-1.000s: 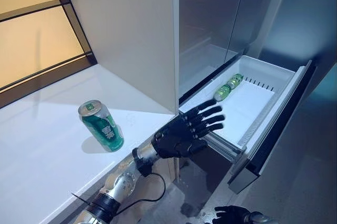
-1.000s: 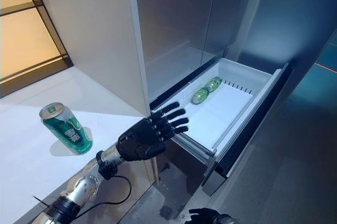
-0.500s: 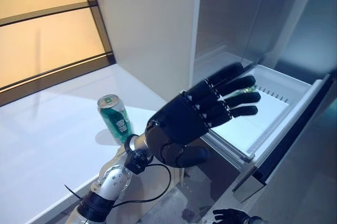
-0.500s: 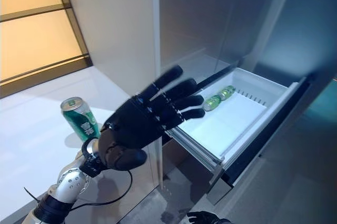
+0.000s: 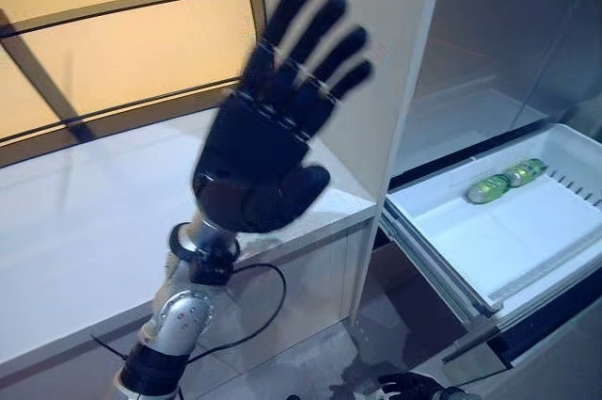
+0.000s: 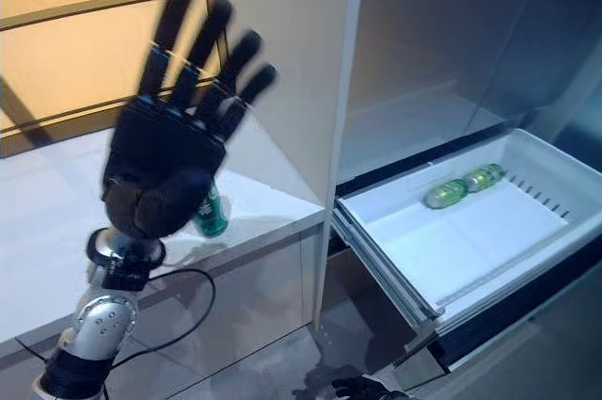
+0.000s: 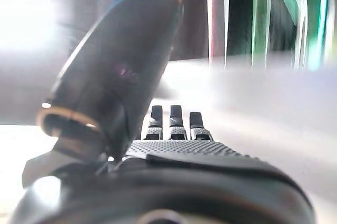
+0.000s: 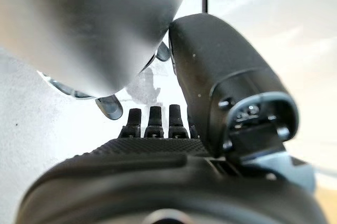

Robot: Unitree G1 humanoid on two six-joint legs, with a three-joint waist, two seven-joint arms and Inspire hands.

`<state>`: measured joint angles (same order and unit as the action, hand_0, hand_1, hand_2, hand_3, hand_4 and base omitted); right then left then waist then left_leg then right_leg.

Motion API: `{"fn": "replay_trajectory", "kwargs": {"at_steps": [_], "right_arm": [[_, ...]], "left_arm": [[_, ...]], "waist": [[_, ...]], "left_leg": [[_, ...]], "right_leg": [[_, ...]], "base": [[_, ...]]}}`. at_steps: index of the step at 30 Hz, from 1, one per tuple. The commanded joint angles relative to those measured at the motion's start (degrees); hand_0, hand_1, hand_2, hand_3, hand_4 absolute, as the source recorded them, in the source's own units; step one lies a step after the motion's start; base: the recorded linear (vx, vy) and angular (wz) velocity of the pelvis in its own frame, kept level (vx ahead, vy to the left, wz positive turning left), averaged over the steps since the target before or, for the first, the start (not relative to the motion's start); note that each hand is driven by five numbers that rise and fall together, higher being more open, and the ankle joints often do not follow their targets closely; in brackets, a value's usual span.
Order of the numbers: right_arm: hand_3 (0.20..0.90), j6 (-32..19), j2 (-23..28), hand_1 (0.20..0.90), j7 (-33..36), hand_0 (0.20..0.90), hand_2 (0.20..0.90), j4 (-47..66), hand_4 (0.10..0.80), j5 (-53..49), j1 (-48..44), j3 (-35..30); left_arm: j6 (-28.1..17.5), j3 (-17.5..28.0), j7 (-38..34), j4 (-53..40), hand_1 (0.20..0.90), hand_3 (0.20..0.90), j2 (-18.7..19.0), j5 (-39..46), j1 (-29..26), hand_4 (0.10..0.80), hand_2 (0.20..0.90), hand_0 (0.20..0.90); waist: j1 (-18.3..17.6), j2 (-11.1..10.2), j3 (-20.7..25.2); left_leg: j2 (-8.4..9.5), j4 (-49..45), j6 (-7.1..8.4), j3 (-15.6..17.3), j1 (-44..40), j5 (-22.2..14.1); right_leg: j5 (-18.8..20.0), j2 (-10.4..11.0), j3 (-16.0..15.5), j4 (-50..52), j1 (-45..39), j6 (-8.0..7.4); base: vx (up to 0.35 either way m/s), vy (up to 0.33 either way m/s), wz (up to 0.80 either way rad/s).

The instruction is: Put drinks into fridge and close the fridge

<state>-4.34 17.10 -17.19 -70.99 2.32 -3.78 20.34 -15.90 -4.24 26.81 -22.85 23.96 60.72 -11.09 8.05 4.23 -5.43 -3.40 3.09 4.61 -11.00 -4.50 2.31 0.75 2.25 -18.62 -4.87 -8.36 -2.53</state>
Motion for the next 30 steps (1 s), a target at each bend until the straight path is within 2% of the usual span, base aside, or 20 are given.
{"fn": "replay_trajectory", "kwargs": {"at_steps": [1, 6, 10, 17, 24, 30], "right_arm": [[0.900, -0.9, -0.2, 0.900, 0.9, 0.900, 0.900, -1.2, 0.800, 2.5, -0.9, 3.3], [0.900, -0.6, -0.1, 0.900, 0.6, 0.900, 0.900, -1.7, 0.800, 2.8, -0.9, 2.9], [0.900, 0.1, 0.1, 0.900, 0.1, 0.900, 0.900, -1.0, 0.800, 3.0, -0.9, 2.4], [0.900, 0.9, 0.3, 0.900, -0.6, 0.900, 0.900, -0.3, 0.800, 3.1, -1.2, 2.0], [0.900, 1.9, 1.1, 0.900, -1.7, 0.900, 0.900, 0.2, 0.800, 3.9, -1.3, 1.0], [0.900, 2.6, 1.5, 0.900, -2.2, 0.900, 0.900, 0.5, 0.800, 4.1, -1.0, 0.0]], "left_arm": [[-5.4, 8.2, -4.5, -1.0, 0.900, 0.900, 3.2, -2.5, -2.6, 0.800, 0.900, 0.900], [-2.1, 12.7, -7.0, 0.2, 0.900, 0.900, 4.7, -1.9, -0.9, 0.800, 0.900, 0.900], [-2.1, 13.9, -9.5, 3.1, 0.900, 0.900, 6.6, -5.6, 0.1, 0.800, 0.900, 0.900], [0.4, 14.6, -9.7, 6.7, 0.900, 0.900, 8.6, -9.8, 1.4, 0.800, 0.900, 0.900], [2.1, 15.0, -14.3, 11.8, 0.900, 0.900, 11.8, -22.4, 3.1, 0.800, 0.900, 0.900], [5.3, 14.9, -12.0, 14.0, 0.900, 0.900, 12.6, -21.6, 3.5, 0.800, 0.900, 0.900]], "waist": [[2.0, -3.0, -0.8], [3.3, -3.0, -0.3], [3.5, -3.0, 0.1], [3.7, -2.9, 0.7], [3.2, -2.4, 0.7], [2.6, -2.2, 0.8]], "left_leg": [[4.34, -2.2, -1.08, 2.8, 2.5, -2.9], [4.21, -1.7, -0.83, 1.8, 2.7, -2.5], [4.36, -1.4, -0.97, 1.2, 2.5, -2.4], [4.41, -0.9, -1.18, 1.4, 2.0, -2.2], [4.54, -1.0, -1.52, 2.1, 1.3, -2.3], [4.56, -0.7, -1.76, 2.9, 0.4, -2.4]], "right_leg": [[-8.5, -1.9, 3.3, 5.7, 0.6, 2.55], [-8.8, -1.8, 2.5, 6.0, 0.8, 2.50], [-9.0, -1.8, 2.8, 6.2, 0.8, 2.48], [-9.0, -1.8, 3.4, 6.1, 0.5, 2.25], [-9.0, -1.7, 4.3, 6.4, 0.2, 1.85], [-8.7, -1.6, 4.9, 6.2, -0.2, 1.50]], "base": [[-0.003, -0.016, 0.23], [0.003, -0.009, 0.08], [0.014, 0.008, 0.04], [0.012, 0.008, 0.02], [0.011, 0.023, 0.00], [0.012, 0.017, 0.01]]}}
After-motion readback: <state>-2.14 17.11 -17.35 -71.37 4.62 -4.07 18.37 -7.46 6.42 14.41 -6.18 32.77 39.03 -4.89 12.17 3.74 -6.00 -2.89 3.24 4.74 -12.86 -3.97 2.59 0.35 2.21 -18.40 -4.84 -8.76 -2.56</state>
